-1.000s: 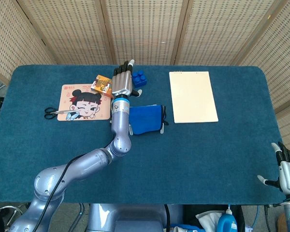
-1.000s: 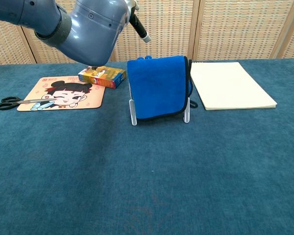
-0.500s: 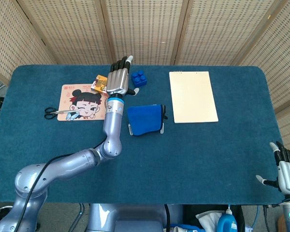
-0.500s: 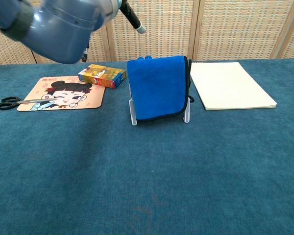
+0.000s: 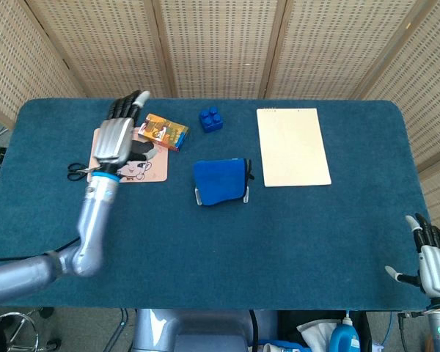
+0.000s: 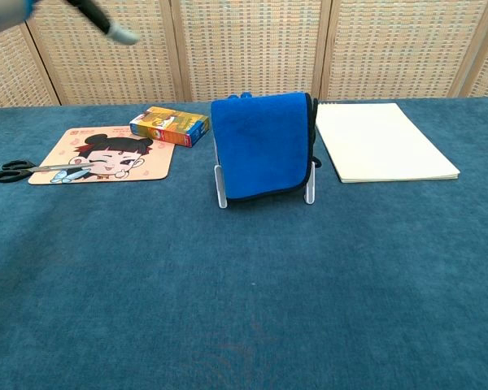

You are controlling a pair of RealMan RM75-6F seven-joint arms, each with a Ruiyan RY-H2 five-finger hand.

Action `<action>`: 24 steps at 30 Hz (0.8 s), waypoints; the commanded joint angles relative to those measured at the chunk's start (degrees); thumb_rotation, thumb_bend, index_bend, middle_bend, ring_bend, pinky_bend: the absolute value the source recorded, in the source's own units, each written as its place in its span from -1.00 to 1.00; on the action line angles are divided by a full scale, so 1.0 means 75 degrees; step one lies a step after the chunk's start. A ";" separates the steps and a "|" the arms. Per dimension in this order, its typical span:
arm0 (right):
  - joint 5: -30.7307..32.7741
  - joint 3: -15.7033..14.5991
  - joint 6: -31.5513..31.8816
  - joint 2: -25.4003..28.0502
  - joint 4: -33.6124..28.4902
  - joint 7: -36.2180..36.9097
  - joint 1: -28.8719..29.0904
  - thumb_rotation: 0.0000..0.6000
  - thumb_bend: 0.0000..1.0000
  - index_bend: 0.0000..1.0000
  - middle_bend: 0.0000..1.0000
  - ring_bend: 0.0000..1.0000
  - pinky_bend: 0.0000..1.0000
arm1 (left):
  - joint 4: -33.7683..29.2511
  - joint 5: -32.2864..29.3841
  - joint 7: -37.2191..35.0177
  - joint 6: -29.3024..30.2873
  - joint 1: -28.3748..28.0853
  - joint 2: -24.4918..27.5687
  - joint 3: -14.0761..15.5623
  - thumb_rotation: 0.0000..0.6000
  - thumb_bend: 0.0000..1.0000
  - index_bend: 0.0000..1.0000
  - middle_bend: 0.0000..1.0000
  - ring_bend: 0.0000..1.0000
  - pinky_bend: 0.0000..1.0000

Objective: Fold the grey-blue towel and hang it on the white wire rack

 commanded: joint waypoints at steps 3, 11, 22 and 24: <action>-0.0150 -0.0052 0.0142 0.0050 -0.0104 0.0009 -0.0055 1.00 -1.00 -1.00 -1.00 -1.00 -1.00 | -0.0958 0.1317 -0.1261 0.0556 0.1414 0.1125 0.0956 1.00 -0.62 -1.00 -1.00 -1.00 -1.00; -0.0425 -0.0129 0.0448 0.0129 -0.0258 0.0016 -0.0170 1.00 -1.00 -1.00 -1.00 -1.00 -1.00 | -0.1542 0.3042 -0.2384 0.1553 0.3137 0.1887 0.2324 1.00 -0.79 -1.00 -1.00 -1.00 -1.00; -0.0838 -0.0219 0.0884 0.0195 -0.0491 -0.0079 -0.0305 1.00 -1.00 -1.00 -1.00 -1.00 -1.00 | -0.1605 0.4395 -0.2283 0.3054 0.4736 0.1835 0.3544 1.00 -0.79 -1.00 -1.00 -1.00 -1.00; -0.0921 -0.0244 0.0980 0.0212 -0.0536 -0.0107 -0.0343 1.00 -1.00 -1.00 -1.00 -1.00 -1.00 | -0.1730 0.4555 -0.2270 0.3310 0.5003 0.1891 0.3669 1.00 -0.79 -1.00 -1.00 -1.00 -1.00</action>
